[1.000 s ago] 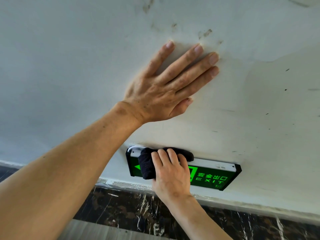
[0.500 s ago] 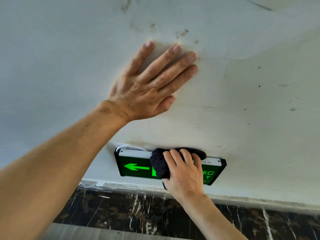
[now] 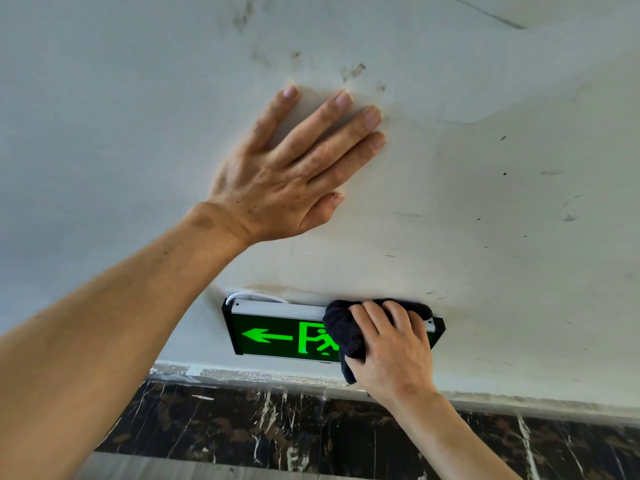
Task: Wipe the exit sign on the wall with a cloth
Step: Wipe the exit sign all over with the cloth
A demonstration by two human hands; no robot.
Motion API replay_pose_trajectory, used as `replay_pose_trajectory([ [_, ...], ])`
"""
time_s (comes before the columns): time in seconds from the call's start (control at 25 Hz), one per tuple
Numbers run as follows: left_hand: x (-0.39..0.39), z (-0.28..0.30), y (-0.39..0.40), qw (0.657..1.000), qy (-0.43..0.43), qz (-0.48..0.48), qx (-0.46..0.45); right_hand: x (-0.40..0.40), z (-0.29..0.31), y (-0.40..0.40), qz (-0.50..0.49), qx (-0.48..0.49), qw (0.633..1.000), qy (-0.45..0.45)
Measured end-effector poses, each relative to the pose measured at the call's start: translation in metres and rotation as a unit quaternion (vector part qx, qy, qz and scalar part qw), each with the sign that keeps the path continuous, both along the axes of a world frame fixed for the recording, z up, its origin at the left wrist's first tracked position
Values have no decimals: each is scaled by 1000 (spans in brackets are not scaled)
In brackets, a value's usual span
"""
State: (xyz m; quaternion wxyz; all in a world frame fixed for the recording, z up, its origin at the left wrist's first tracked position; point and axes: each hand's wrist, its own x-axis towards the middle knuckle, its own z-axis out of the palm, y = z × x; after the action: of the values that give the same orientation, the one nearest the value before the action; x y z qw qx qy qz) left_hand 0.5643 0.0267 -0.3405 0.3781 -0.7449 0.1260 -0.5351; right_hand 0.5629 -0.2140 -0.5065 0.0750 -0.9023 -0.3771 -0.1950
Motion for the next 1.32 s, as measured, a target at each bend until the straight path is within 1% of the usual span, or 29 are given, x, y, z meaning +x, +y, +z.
replay_pose_trajectory([
  [0.32,-1,0,0,1000,0,-1,-1,5,5,-7,-19,-6,1000,9],
  [0.48,0,-1,-1,1000,-1,-2,-2,6,8,-12,-46,-9,998,35],
  [0.72,0,0,-1,1000,-6,-1,0,5,11,-13,-100,-15,994,46],
  [0.88,-1,0,0,1000,-8,0,1,5,12,-16,-121,0,991,49],
  [1.0,-1,0,-1,1000,-8,2,4,3,12,-17,-118,21,991,54],
  [1.24,-2,1,-1,1000,-5,0,1,2,18,-18,-134,1,987,89],
  [1.32,-2,1,-1,1000,-5,1,1,-1,16,-20,-142,12,984,110],
])
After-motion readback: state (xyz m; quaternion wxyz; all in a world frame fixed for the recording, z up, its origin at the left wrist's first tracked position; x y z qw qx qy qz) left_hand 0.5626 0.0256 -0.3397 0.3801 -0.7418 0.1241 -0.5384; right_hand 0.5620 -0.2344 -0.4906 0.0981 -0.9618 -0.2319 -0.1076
